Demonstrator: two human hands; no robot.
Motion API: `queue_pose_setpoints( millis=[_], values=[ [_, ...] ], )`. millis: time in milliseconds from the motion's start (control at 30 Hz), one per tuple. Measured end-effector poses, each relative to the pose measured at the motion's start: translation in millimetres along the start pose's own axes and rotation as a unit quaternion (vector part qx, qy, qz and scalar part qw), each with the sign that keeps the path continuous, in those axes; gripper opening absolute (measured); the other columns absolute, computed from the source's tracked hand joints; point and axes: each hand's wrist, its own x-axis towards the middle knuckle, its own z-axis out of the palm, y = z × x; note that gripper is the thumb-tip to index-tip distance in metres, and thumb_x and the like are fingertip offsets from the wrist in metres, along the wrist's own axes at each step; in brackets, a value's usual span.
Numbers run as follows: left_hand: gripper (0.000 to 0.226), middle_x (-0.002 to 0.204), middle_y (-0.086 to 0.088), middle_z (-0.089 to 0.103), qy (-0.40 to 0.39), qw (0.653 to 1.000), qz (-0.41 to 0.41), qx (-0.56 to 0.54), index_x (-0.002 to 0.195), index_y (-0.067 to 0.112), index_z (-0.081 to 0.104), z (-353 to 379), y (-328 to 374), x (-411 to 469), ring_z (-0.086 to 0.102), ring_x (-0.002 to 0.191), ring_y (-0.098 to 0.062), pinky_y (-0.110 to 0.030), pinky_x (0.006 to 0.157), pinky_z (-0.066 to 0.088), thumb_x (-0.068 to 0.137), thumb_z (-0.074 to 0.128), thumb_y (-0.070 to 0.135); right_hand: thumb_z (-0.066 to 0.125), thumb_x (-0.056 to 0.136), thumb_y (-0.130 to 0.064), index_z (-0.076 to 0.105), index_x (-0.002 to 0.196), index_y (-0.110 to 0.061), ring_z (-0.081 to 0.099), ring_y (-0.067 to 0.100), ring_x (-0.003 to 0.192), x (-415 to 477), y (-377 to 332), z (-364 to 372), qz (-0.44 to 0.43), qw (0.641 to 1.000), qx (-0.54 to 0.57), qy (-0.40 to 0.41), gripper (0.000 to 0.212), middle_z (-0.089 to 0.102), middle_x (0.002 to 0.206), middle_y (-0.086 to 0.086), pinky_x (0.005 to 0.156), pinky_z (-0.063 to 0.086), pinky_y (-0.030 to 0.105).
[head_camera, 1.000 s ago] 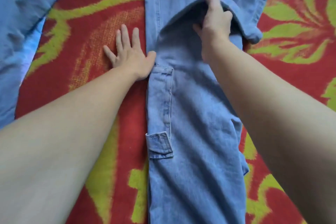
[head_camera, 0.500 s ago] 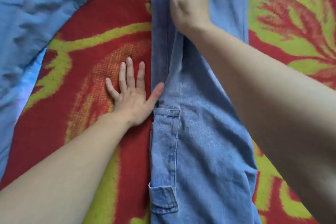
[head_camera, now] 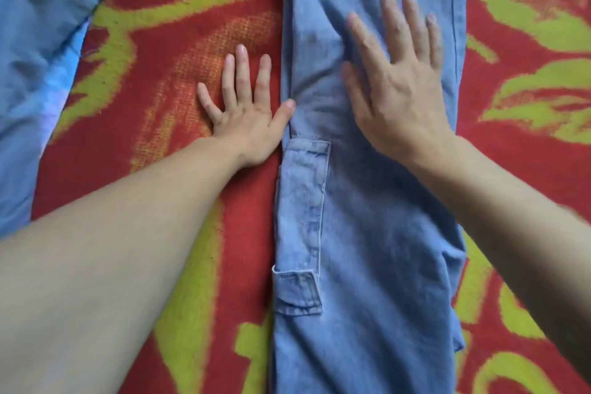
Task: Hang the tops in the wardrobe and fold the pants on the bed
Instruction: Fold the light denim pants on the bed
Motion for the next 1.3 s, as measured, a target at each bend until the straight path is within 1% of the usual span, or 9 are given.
queue_pose_setpoints(
  millis=[200,367,533,667,767,867,933,1167,1300],
  values=[
    [0.074,0.162,-0.004,-0.022,0.042,0.999,-0.013,0.023,0.155,0.028,-0.009,2,2,-1,-0.018,0.149,-0.021,-0.063,0.113,-0.009,0.098,0.023,0.06,0.023,0.096,-0.069,0.022,0.158,-0.026,0.001,0.043,0.151,-115,-17,4,0.067,0.979,-0.075,-0.18,0.075,0.004,0.166,0.015,0.121,0.003,0.058],
    [0.069,0.164,-0.004,-0.015,0.038,0.998,-0.02,-0.044,0.156,0.028,-0.002,-1,3,-30,-0.014,0.15,-0.018,-0.054,0.118,-0.009,0.098,0.014,0.062,0.014,0.093,-0.074,0.013,0.159,-0.026,-0.006,0.042,0.151,-126,-21,7,0.117,0.973,-0.071,-0.187,0.082,-0.003,0.165,0.017,0.12,-0.005,0.06],
    [0.083,0.164,-0.007,-0.008,0.031,0.998,0.017,-0.056,0.156,0.028,0.014,46,0,-154,-0.01,0.151,-0.021,-0.043,0.12,-0.008,0.09,0.027,0.075,0.026,0.1,-0.055,0.017,0.159,-0.023,0.007,0.04,0.151,-210,-33,-11,0.237,0.963,-0.032,-0.123,0.067,0.006,0.164,0.022,0.12,0.01,0.059],
    [0.057,0.165,-0.006,-0.002,0.04,0.995,-0.042,-0.084,0.151,0.024,0.033,74,0,-216,-0.004,0.151,-0.021,-0.043,0.121,-0.004,0.101,0.034,0.051,0.035,0.103,-0.041,0.03,0.155,-0.025,0.034,0.036,0.141,-309,-45,-30,0.304,0.946,0.046,-0.099,0.055,0.029,0.158,0.019,0.112,0.033,0.049],
    [0.048,0.165,-0.001,0.005,0.058,0.987,-0.075,-0.13,0.151,0.027,0.034,81,11,-246,0.0,0.151,-0.018,-0.041,0.121,-0.003,0.105,0.027,0.04,0.047,0.099,-0.041,0.025,0.156,-0.018,0.043,0.033,0.127,-353,-60,-53,0.324,0.936,0.102,-0.096,0.066,0.044,0.145,0.015,0.106,0.034,0.041],
    [0.051,0.164,0.001,0.013,0.072,0.975,-0.106,-0.184,0.143,0.023,0.047,99,14,-304,0.005,0.151,-0.015,-0.04,0.122,0.001,0.104,0.021,0.043,0.06,0.091,-0.053,0.024,0.155,-0.013,0.045,0.03,0.13,-388,-71,-74,0.472,0.841,0.242,-0.105,0.083,0.047,0.143,0.012,0.108,0.034,0.037],
    [0.062,0.163,-0.002,0.017,0.057,0.969,-0.106,-0.214,0.114,0.013,0.064,116,16,-355,0.009,0.151,-0.016,-0.039,0.122,0.005,0.099,0.019,0.054,0.059,0.086,-0.064,0.035,0.146,-0.018,0.053,0.03,0.125,-421,-82,-88,0.524,0.788,0.283,-0.157,0.078,0.056,0.138,0.009,0.102,0.042,0.038],
    [0.054,0.164,-0.001,0.011,-0.039,0.972,-0.155,-0.173,0.089,0.016,0.052,162,26,-506,0.005,0.151,-0.015,-0.039,0.12,0.003,0.094,0.032,0.065,0.051,0.084,-0.075,0.05,0.115,-0.019,0.057,0.032,0.116,-505,-110,-130,0.525,0.708,0.354,-0.313,0.063,0.063,0.122,0.009,0.09,0.041,0.037],
    [0.052,0.121,-0.011,0.058,-0.024,0.887,-0.294,-0.356,0.101,0.006,0.056,150,56,-539,0.053,0.118,-0.03,-0.036,0.095,0.04,0.093,0.051,0.057,0.066,0.059,-0.088,0.061,0.118,-0.024,0.066,0.014,0.108,-526,-103,-146,0.511,0.649,0.463,-0.322,0.087,0.07,0.115,-0.008,0.1,0.05,0.037]
  ],
)
